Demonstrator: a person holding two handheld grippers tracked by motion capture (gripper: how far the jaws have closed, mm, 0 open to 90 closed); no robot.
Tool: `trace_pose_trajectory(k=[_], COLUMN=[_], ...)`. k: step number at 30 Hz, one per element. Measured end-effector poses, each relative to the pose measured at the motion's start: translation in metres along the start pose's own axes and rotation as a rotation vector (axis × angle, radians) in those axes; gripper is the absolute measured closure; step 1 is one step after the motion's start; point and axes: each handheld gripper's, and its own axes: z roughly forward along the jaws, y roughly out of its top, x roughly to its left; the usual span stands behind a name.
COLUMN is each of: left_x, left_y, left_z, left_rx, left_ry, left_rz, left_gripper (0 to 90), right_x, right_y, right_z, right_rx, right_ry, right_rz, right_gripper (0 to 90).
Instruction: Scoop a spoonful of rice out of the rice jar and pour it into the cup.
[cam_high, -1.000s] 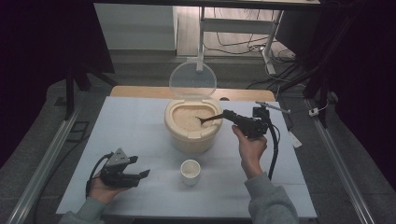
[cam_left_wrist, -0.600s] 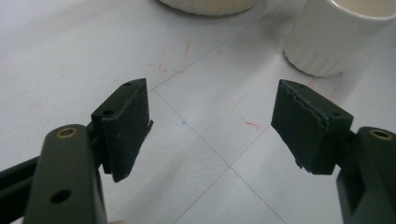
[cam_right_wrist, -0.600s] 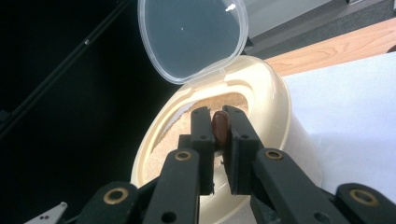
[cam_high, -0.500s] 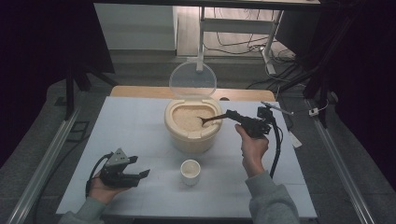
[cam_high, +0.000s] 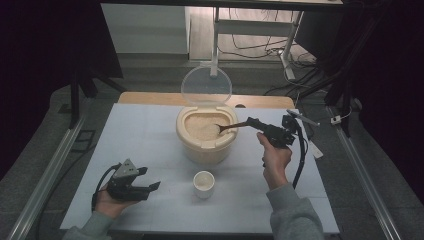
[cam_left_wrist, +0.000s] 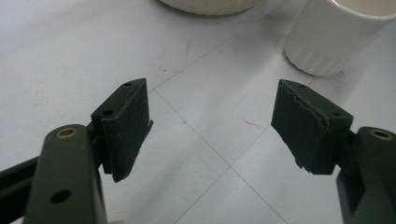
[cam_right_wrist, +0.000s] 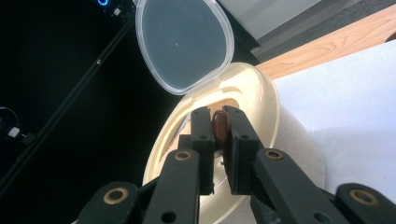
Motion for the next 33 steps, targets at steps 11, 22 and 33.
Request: trace_pose_trajectory(k=[11,22,33], left_x=[0.000,0.001,0.000], left_y=[0.000,0.000,0.000], left_z=[0.000,0.000,0.000], left_rx=[0.000,-0.001,0.006], left_ry=[0.001,0.003,0.008], left_rz=[0.000,-0.003,0.004], left_gripper=[27.2,27.0,26.9], right_x=[-0.002,-0.007,-0.002], right_y=[0.003,0.003,0.007], right_z=[-0.004,-0.005,-0.012], right_rx=[-0.009,-0.017,-0.032], right_ry=[0.019,0.038,0.060], right_rz=[0.033,0.080,0.061], right_gripper=[83.0,83.0,83.0])
